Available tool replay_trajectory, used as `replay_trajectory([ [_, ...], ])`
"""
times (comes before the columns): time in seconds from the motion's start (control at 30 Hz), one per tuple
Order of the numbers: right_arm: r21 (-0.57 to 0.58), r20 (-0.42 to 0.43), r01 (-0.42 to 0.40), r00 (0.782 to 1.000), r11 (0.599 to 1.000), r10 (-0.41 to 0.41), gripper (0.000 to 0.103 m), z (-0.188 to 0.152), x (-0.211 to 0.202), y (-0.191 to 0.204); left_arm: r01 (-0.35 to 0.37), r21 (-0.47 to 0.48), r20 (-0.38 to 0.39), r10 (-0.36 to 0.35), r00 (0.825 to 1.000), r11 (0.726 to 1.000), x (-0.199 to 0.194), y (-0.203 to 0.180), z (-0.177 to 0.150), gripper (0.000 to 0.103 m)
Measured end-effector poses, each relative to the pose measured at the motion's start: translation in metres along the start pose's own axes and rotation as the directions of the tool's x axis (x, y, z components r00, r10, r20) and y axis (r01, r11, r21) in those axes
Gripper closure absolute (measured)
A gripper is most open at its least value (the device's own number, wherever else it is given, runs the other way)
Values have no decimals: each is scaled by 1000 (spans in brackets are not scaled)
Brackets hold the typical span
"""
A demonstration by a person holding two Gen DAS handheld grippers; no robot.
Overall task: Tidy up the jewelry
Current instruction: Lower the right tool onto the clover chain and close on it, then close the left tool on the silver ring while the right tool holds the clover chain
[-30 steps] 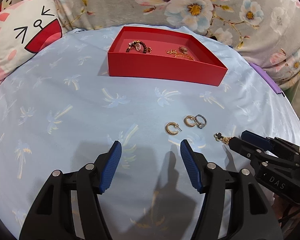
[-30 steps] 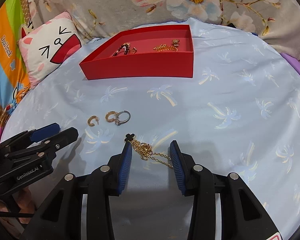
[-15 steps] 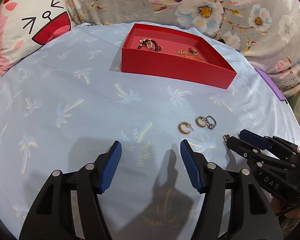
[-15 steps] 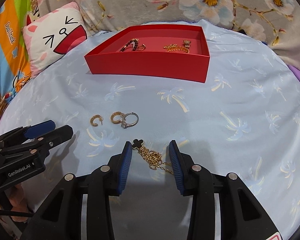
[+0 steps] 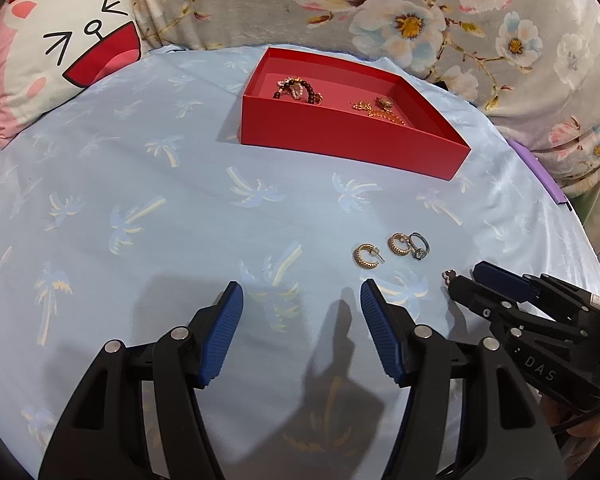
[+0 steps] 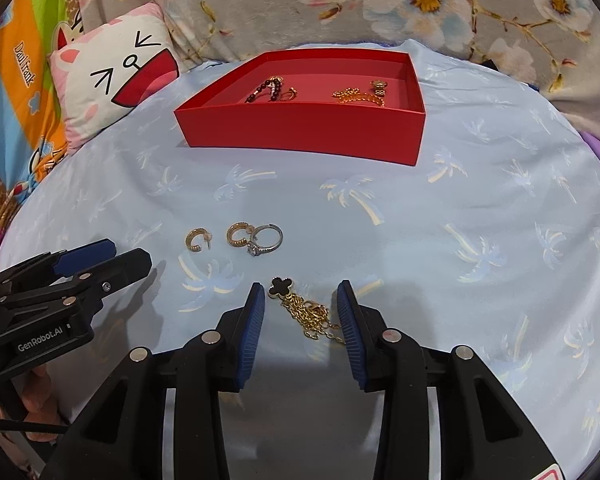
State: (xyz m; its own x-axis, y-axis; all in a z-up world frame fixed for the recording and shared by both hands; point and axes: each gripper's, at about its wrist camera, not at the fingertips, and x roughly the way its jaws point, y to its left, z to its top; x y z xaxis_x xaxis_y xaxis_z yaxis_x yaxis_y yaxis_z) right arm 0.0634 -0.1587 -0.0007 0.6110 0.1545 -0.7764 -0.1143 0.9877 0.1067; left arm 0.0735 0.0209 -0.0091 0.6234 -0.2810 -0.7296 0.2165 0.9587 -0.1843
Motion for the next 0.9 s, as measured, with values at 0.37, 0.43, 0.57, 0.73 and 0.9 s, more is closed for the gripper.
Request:
replay_trajectory([
  [0.37,40,68,14,998,999,-17,100,-1,-16,-7,1,0,0,-1,1000,1000,0,0,0,44],
  [0.43,73,107,11,994,997,-19,100,-2,-28,-14,2,1,0,-2,1000,1000,0,0,0,44],
  [0.57,87,184,41,981,995,-56,100,-5,-53,-16,3,0,0,-3,1000,1000,0,0,0,44],
  [0.73,74,210,51,975,996,-65,100,-12,-70,-10,9,12,-15,-9,1000,1000,-1,-4,-1,44],
  [0.9,112,202,54,976,992,-76,100,-26,-85,-21,70,8,-51,-70,996,998,-6,-12,0,44],
])
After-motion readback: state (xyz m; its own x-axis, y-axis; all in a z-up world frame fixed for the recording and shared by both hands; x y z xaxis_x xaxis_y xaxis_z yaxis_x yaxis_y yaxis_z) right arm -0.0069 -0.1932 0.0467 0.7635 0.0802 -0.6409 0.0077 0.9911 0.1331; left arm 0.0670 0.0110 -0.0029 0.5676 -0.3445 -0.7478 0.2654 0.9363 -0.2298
